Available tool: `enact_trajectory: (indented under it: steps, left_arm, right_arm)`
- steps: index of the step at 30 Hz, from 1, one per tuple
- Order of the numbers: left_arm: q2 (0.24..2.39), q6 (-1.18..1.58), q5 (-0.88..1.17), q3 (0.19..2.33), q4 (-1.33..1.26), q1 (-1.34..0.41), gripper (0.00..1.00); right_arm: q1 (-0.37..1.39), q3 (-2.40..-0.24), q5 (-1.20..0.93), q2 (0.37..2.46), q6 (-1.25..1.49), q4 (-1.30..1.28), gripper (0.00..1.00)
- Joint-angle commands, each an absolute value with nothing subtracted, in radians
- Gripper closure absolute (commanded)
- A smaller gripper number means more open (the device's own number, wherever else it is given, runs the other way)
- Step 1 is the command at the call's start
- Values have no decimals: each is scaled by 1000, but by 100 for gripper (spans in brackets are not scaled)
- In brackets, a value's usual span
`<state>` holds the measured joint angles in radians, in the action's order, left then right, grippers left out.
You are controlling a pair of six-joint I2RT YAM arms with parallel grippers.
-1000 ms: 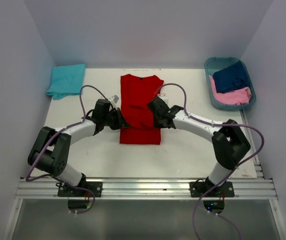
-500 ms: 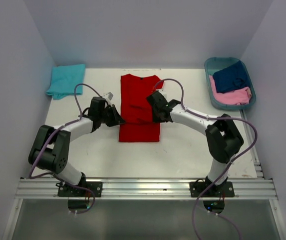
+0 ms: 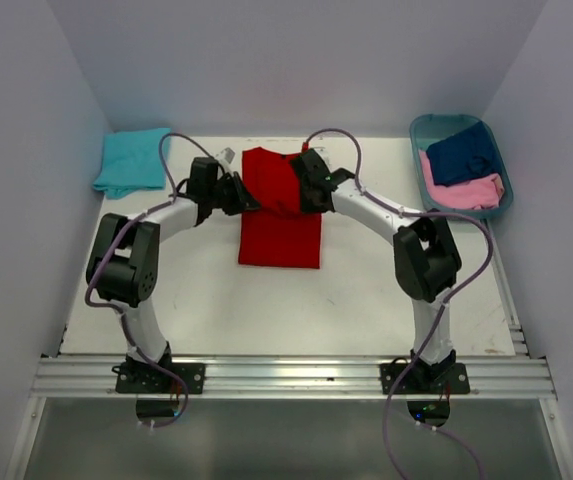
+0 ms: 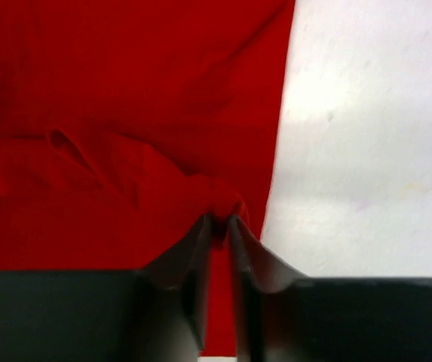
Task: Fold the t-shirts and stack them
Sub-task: Fold the folded rectangular tshirt in 1/3 of the way, then grab one side of the 2/3 rectangular tshirt with both arms
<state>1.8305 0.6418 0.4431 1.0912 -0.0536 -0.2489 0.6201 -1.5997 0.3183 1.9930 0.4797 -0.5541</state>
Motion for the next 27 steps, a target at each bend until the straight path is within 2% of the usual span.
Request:
enact_trajectory:
  steps: [1, 2, 3, 4, 7, 11, 15, 22, 27]
  left_arm:
    - [1902, 612, 454, 1295, -66, -219, 96]
    - [1913, 609, 437, 1328, -37, -216, 59]
    - [1919, 600, 407, 1363, -8, -209, 1]
    - [1914, 594, 394, 1364, -5, -204, 0]
    - [1850, 588, 367, 1364, 28, -187, 0]
    - [1723, 586, 357, 1209, -23, -184, 0]
    - [1638, 591, 379, 1083, 58, -184, 0]
    - [1603, 578, 452, 847, 15, -186, 0]
    - [1687, 569, 508, 877, 40, -184, 0]
  right_arm:
    - [583, -1785, 374, 2092, 442, -639, 76]
    - [569, -1830, 411, 2115, 442, -672, 52]
    - [562, -1909, 431, 2153, 448, -737, 9]
    - [561, -1934, 455, 2158, 448, -759, 1]
    - [561, -1893, 489, 2116, 436, -732, 1]
    - [561, -1712, 469, 1930, 437, -640, 1]
    - [561, -1550, 414, 1811, 460, -611, 1]
    - [561, -1221, 169, 1669, 575, -471, 1]
    - [560, -1143, 65, 1670, 638, -405, 5]
